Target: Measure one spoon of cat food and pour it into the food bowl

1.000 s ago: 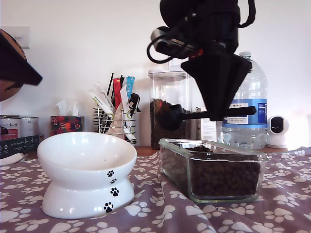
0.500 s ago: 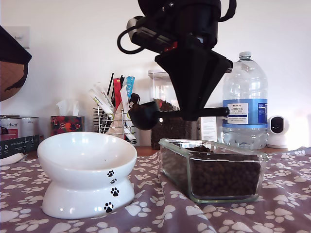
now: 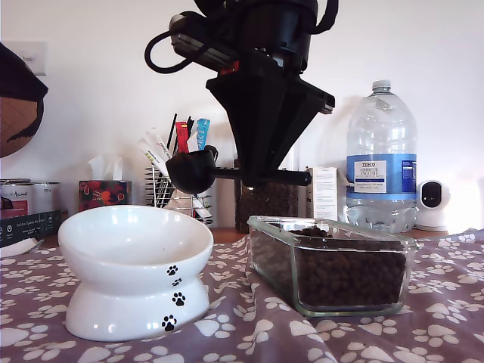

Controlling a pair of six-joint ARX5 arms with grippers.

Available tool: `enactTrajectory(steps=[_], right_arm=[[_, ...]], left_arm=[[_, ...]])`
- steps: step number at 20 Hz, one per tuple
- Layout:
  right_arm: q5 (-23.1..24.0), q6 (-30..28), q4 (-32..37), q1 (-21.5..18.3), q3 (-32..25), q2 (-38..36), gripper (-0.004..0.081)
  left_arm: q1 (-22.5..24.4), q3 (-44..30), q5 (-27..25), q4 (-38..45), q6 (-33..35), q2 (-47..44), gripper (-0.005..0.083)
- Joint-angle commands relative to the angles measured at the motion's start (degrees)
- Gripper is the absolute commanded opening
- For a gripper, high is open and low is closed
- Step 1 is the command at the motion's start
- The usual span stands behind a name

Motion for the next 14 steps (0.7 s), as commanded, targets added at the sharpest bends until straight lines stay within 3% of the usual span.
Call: enactTrajectory(steps=[1, 5, 14], right_arm=[[0.4, 0.2, 0.3, 0.5, 1.0, 0.0, -0.0013], [1.6, 0.1, 0.4, 0.7, 3.6, 0.7, -0.0013], [10.2, -3.1, -4.0, 2.2, 8.5, 5.2, -0.0013]], left_arm=[[-0.1, 0.3, 0.6, 0.4, -0.2, -1.8, -0.0019], [-0.1, 0.3, 0.7, -1.0, -0.2, -5.1, -0.0019], [-0.1, 0.3, 0.7, -1.9, -0.2, -8.0, -0.0019]])
